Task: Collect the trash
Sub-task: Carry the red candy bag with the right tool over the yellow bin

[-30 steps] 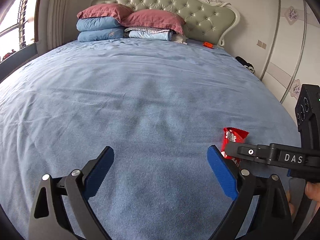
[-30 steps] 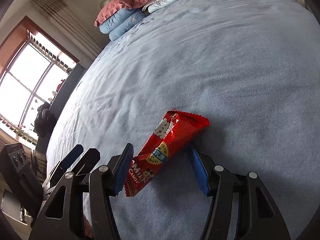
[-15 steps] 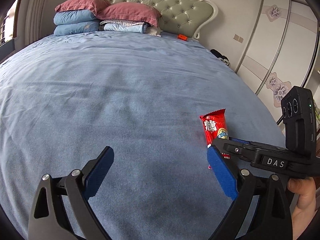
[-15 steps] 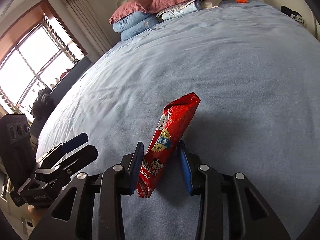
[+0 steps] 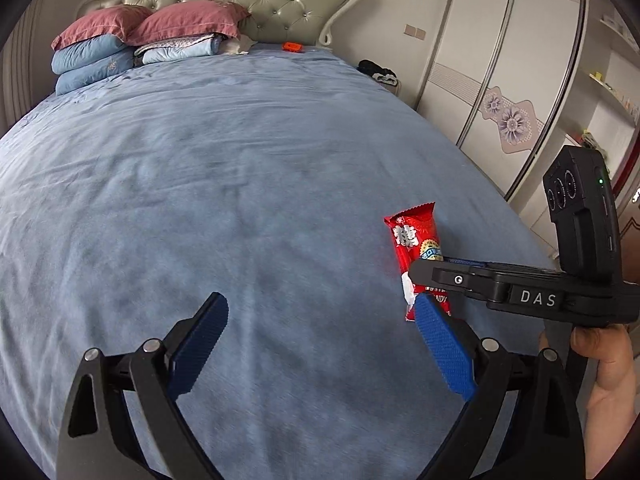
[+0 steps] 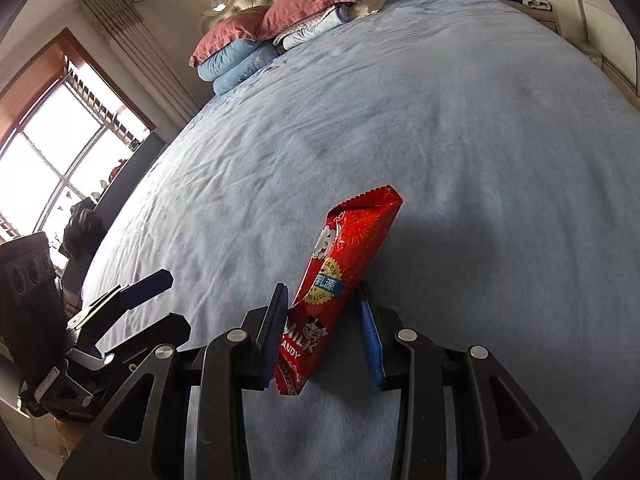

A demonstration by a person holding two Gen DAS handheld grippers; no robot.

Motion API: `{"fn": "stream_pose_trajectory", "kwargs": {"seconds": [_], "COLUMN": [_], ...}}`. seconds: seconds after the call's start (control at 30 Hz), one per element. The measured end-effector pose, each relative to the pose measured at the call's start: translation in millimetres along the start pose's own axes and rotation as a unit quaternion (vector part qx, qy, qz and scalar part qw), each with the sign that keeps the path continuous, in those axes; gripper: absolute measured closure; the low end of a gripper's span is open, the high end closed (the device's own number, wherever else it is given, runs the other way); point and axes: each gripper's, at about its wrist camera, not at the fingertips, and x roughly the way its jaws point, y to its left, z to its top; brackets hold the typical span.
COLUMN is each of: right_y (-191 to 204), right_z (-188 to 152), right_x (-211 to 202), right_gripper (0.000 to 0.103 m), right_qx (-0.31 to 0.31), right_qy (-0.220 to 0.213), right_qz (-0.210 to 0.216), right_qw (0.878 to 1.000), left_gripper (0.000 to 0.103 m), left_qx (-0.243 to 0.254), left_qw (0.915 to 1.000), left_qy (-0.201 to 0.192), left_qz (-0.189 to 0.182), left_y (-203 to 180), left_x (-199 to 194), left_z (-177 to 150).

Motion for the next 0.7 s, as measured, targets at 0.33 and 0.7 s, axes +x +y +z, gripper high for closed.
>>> {"fn": "stream_pose_trajectory", "kwargs": {"seconds": [0.33, 0.7], "right_y": [-45, -134], "right_z": [-82, -164], "right_x": [-110, -246], "right_gripper": [0.069, 0.069], "right_qx": [-0.001, 0.025], "right_qy": [-0.009, -0.062], "right_qz": [-0.043, -0.090], "right_qw": [0.999, 0.994], "left_gripper": [0.009, 0.009], "left_qx": [0.075, 0.161], "left_qw": [0.9955, 0.9779], "left_qy": [0.030, 0.061], "left_qz": [-0.050, -0.118], "left_y": [-135, -297], "left_x": [-17, 1], "left_z": [-52, -87]}}
